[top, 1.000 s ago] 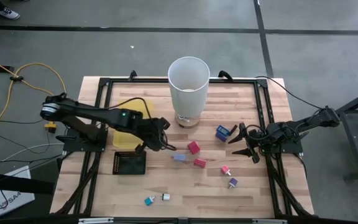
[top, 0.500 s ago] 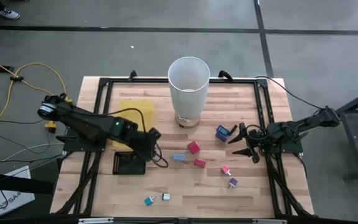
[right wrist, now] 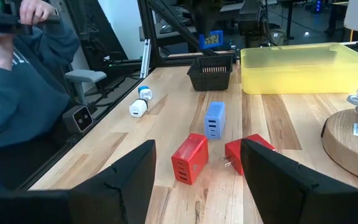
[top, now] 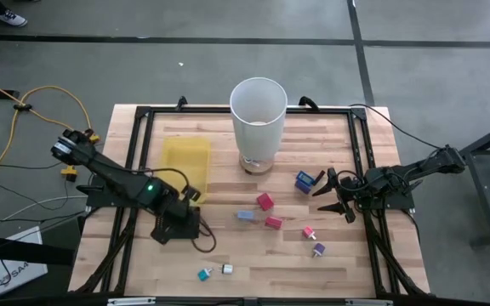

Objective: Pick & Place Office items
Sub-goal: Put the left blue digital clock into the black bin

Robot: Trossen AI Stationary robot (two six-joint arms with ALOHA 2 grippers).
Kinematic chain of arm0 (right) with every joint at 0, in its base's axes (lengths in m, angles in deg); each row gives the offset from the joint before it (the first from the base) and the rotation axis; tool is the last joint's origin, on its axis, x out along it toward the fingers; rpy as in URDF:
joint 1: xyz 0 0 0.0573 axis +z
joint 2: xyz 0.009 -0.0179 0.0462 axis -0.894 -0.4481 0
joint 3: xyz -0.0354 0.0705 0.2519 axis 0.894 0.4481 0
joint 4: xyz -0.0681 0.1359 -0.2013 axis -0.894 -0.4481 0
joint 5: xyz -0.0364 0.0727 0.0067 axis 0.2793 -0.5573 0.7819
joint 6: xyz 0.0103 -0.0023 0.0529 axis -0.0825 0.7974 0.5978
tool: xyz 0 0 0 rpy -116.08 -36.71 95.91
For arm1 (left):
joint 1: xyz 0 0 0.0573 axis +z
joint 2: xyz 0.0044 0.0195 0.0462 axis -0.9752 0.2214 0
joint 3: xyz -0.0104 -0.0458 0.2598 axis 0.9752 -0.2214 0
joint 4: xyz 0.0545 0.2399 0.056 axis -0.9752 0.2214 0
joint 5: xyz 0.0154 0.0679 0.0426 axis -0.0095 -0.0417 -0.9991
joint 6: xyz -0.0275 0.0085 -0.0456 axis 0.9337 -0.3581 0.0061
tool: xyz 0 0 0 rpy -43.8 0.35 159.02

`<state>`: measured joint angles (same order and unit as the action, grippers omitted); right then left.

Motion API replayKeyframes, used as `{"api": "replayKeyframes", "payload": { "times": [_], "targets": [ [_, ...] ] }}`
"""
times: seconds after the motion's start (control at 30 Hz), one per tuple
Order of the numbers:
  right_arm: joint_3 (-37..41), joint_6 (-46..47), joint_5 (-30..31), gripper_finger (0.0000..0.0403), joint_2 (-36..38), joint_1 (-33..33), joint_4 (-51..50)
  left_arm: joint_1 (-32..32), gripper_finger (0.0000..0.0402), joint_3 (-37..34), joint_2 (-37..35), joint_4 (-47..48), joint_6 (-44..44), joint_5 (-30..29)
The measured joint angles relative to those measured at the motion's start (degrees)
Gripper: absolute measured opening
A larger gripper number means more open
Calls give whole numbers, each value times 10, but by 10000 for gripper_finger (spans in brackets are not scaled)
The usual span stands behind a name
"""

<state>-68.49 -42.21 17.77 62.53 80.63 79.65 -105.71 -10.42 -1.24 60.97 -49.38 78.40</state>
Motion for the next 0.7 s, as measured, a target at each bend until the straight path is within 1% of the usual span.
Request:
{"api": "replayKeyframes", "payload": {
  "times": [0.17,0.27,0.47,0.7],
  "targets": [
    [0,0,0,222,0,0,0,-18,56,-27,0,-23,35,-5],
    [0,0,0,222,0,0,0,-18,56,-55,0,-50,55,-4],
    [0,0,0,222,0,0,0,-7,56,-117,0,-129,67,15],
    [0,0,0,222,0,0,0,-1,56,-182,0,-192,88,16]
  ]
}}
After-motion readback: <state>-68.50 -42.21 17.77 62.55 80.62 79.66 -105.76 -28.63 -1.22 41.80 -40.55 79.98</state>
